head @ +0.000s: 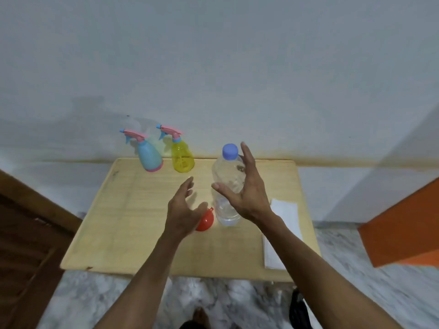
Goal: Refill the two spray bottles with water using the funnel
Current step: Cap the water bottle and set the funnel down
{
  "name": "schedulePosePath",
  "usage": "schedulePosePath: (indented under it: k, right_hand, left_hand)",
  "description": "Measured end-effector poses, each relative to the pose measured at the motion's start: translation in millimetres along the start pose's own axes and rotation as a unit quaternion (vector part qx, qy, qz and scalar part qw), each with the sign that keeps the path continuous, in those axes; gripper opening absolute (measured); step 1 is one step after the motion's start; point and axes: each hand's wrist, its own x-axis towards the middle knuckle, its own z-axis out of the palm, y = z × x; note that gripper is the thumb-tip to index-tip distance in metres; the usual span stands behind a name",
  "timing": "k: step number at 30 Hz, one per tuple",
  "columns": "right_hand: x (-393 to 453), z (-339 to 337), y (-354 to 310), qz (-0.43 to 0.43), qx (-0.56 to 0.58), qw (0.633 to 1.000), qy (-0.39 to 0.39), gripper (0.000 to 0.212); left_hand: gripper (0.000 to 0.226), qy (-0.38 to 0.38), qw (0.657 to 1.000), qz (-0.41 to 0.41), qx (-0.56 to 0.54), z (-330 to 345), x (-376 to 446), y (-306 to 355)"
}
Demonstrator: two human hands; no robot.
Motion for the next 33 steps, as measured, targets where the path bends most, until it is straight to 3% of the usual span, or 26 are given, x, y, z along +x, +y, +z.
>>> schedulePosePath:
  k: [2, 9, 13, 17, 22, 26, 33]
  right_hand:
    - [-2.5, 10.7, 8.3, -0.001, 0.000, 0.999, 0.035, 0.112]
    - [-1.0, 34.7, 16.6, 0.042, -0.009, 0.991, 0.124, 0.102]
    - [-1.0, 44.1, 20.0, 0.062, -0.017, 0.987, 0.145, 0.095]
    - [-4.1, 48.2, 20.9, 0.057, -0.015, 0.983, 0.171, 0.095]
    - [-1.5, 44.6, 14.1, -0.001, -0.069, 0.984, 0.166, 0.100]
    - [2.0, 35.0, 0.9, 0.010, -0.074, 0.989, 0.125, 0.096]
    - [21.4, 17.0, -1.8, -0.046, -0.100, 0.983, 0.148, 0.090]
  left_hand:
    - [0.078, 0.018, 0.998, -0.043, 0.052, -2.1, -0.4, -21.9]
    - [0.061, -0.077, 0.987, -0.056, 0.130, 25.0, 8.7, -74.4]
    - [0.036, -0.052, 0.989, -0.034, 0.135, 38.3, 12.8, -91.7]
    - [0.025, -0.033, 0.992, -0.011, 0.122, 41.2, 8.9, -95.7]
    - [0.027, -0.045, 0.993, -0.028, 0.109, 26.1, 7.3, -91.2]
    - [0.019, -0.037, 0.994, -0.002, 0.101, 2.8, 11.7, -76.9]
    - [0.021, -0.017, 0.997, 0.022, 0.067, -11.9, 40.1, -48.7]
